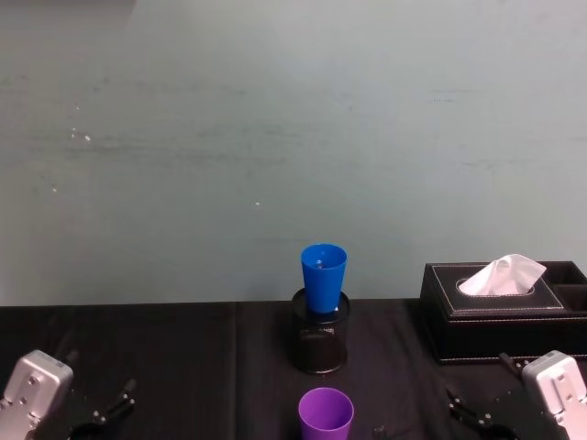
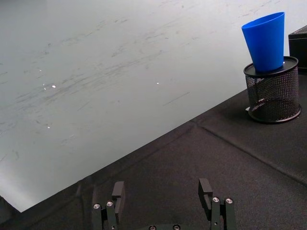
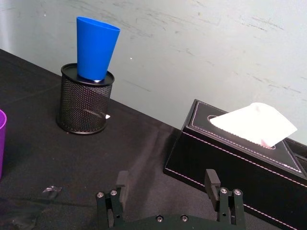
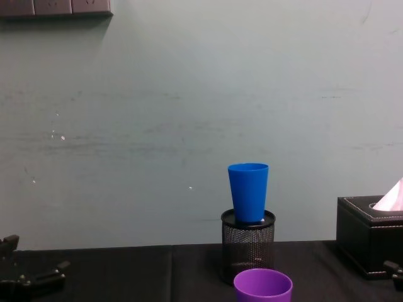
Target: Pick up one cup with a gripper and tap it against the other cup.
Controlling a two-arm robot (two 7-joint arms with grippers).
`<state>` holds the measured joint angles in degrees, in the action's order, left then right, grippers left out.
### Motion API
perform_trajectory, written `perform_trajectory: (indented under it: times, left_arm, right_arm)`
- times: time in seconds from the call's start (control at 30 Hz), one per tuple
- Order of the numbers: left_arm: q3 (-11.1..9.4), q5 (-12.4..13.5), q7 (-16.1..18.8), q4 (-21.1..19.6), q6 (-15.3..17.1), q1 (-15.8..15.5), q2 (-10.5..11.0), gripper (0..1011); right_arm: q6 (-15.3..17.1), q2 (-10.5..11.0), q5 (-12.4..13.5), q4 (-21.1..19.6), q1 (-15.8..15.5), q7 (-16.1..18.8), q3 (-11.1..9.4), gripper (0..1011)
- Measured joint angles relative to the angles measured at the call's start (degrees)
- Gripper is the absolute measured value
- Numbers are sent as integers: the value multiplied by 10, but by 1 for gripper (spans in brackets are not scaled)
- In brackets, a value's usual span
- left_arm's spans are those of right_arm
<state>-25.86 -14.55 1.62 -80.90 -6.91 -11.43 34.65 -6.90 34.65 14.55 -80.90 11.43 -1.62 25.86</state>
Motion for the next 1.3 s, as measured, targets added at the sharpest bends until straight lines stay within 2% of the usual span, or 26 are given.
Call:
perform_trajectory:
  times: [1.3]
  left_arm:
    - [0, 0, 0, 0, 0, 0, 0, 1000]
  right_arm:
    - [0, 0, 0, 0, 0, 0, 0, 1003]
